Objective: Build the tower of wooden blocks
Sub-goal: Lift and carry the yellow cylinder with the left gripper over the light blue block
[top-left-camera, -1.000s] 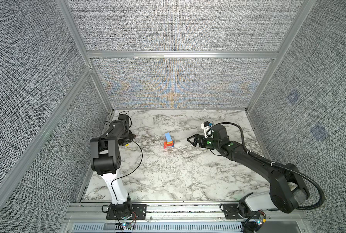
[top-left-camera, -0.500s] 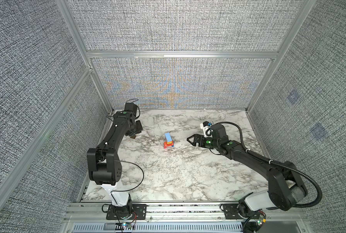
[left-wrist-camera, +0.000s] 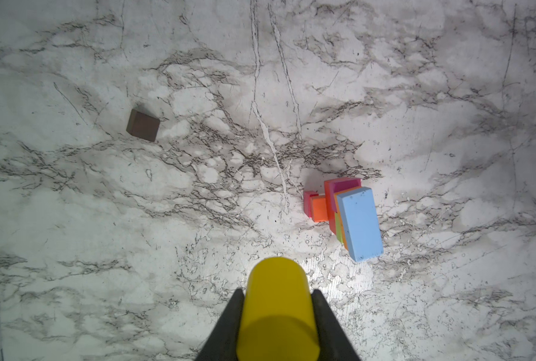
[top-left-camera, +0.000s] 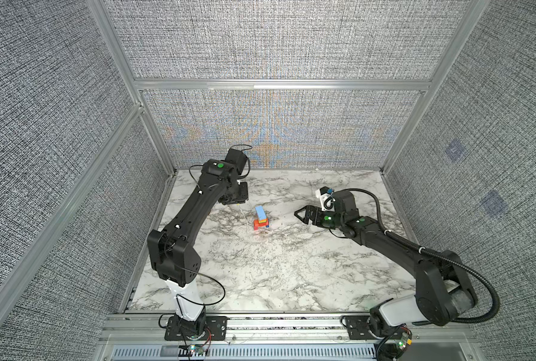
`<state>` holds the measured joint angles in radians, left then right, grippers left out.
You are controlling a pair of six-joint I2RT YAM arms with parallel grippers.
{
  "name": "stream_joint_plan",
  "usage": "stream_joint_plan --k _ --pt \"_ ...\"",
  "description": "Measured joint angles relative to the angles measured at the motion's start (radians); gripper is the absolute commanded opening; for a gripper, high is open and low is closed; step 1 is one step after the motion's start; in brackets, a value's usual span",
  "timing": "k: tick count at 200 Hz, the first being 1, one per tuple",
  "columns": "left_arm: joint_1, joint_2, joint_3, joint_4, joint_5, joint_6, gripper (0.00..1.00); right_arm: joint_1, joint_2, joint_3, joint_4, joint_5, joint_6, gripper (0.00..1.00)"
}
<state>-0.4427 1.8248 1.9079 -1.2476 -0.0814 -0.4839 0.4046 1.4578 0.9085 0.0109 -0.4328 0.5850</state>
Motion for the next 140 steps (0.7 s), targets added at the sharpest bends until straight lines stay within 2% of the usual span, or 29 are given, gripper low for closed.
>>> stream_joint_plan --k 82,140 --pt "-0.146 0.13 0.15 -0.079 -0.031 -0.048 0.33 -0.007 0.006 0.0 0.0 -0.021 0.006 0.99" --pt "-0.163 0.218 0.203 -0.086 -0.02 -0.059 0.33 -0.011 0.021 -0.003 0.004 -0.032 0.014 0.99"
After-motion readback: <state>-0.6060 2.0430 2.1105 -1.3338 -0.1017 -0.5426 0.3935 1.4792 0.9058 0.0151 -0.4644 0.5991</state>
